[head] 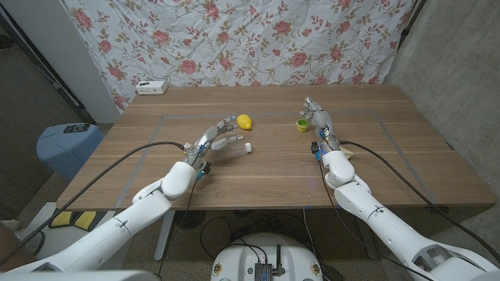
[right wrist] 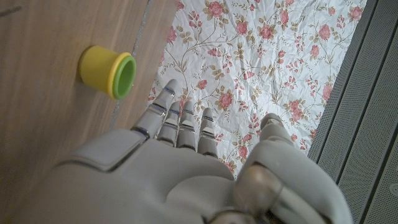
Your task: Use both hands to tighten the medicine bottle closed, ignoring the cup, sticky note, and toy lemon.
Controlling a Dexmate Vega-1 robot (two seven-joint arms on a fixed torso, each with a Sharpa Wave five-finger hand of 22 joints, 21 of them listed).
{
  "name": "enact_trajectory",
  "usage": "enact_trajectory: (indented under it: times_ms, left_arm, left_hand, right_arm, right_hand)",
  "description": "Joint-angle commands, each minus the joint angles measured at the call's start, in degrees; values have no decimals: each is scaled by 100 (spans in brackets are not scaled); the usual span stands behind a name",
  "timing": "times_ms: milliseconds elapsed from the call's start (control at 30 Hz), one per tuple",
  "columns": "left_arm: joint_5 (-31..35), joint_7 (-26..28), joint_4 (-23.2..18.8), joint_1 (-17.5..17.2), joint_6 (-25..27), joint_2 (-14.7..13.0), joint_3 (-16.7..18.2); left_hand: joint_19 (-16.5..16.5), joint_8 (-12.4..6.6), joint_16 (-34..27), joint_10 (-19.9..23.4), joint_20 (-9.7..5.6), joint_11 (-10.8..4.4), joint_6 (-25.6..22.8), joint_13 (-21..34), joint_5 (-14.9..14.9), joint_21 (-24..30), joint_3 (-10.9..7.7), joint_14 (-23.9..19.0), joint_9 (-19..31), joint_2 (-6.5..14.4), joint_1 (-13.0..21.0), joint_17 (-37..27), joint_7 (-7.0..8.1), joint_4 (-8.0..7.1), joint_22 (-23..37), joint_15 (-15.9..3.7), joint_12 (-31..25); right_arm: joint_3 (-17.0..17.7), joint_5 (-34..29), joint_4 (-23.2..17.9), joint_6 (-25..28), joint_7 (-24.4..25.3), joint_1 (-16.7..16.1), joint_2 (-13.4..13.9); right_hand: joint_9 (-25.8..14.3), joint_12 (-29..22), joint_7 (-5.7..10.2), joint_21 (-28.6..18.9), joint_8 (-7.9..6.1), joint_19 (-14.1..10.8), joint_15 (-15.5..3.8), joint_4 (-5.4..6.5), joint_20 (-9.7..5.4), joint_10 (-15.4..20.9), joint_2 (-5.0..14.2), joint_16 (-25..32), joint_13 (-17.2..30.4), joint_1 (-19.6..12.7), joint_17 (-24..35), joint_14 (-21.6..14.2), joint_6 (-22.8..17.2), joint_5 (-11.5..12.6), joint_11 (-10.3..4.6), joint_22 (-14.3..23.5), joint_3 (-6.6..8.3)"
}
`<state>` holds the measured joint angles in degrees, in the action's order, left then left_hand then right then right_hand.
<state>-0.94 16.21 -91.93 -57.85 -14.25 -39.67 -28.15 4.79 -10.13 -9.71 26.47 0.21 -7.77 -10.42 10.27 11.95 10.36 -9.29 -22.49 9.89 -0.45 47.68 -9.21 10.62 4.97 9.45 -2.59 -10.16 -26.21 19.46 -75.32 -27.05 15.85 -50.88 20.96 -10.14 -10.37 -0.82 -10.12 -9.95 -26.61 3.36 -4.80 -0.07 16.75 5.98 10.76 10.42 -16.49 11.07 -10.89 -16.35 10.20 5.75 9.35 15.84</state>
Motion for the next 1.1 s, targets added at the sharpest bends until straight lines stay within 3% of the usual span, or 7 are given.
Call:
enact_trajectory:
  times_ms: [33,400,533,867,1000,1100]
  left_arm:
    - [-384,-32,141,-4,-481,200,170]
    - [-681,-116,163,-41,-601,289,317]
    - [-816,-204,219,-41,-712,307,362]
    - [-1460,-690,342,76,-685,357,441]
    - [-1644,-901,567,168,-917,425,444]
    - [-1631,-935,579,201,-902,395,448]
  left_hand:
    - [-11,-34,42,-284,71,73,-56,14,33,32,-3,342,11,113,-116,-17,-7,-68,25,-485,25]
    - [-68,-10,38,-568,105,103,13,11,8,19,-5,696,10,255,-210,-17,-57,-108,26,-379,15]
    - [-33,1,26,-639,-70,126,70,10,-8,35,-6,810,8,318,-250,-14,-128,-120,23,-337,-5]
    - [-44,33,37,-1064,-114,243,317,7,-60,25,-4,1200,7,512,-397,-16,-362,-183,21,-183,19]
    - [-125,35,13,-1426,-58,462,554,8,-104,22,-50,1514,8,914,-754,-38,-571,-433,25,53,-1]
    - [-164,20,-2,-1492,-62,498,603,7,-107,18,-85,1564,9,1023,-859,-40,-629,-511,26,97,-20]
  right_arm:
    - [27,68,-8,-38,-88,-27,35]
    - [71,181,-199,107,-210,-83,174]
    - [88,297,-227,153,-322,-70,199]
    - [150,687,-128,140,-646,16,147]
    - [148,735,-80,204,-711,72,161]
    - [143,806,0,231,-809,125,156]
  right_hand:
    - [-6,4,-14,8,2,19,-29,29,7,-37,-8,0,2,53,24,36,58,22,-21,7,-2]
    - [-5,8,-64,11,13,124,-77,47,-58,-124,-28,-12,-1,143,26,144,246,23,-76,7,-29]
    - [-5,17,-73,18,9,174,-73,56,-68,-171,-31,-15,-1,172,28,179,280,24,-78,8,-38]
    - [-5,24,-93,29,1,343,-87,111,-162,-314,-34,-24,-1,308,41,328,419,30,-97,9,-82]
    - [-5,21,-112,30,13,416,-105,146,-175,-354,-21,-21,0,377,49,383,510,34,-94,10,-100]
    - [-4,15,-168,17,51,493,-162,201,-212,-415,4,-9,-1,481,56,442,773,42,-160,11,-122]
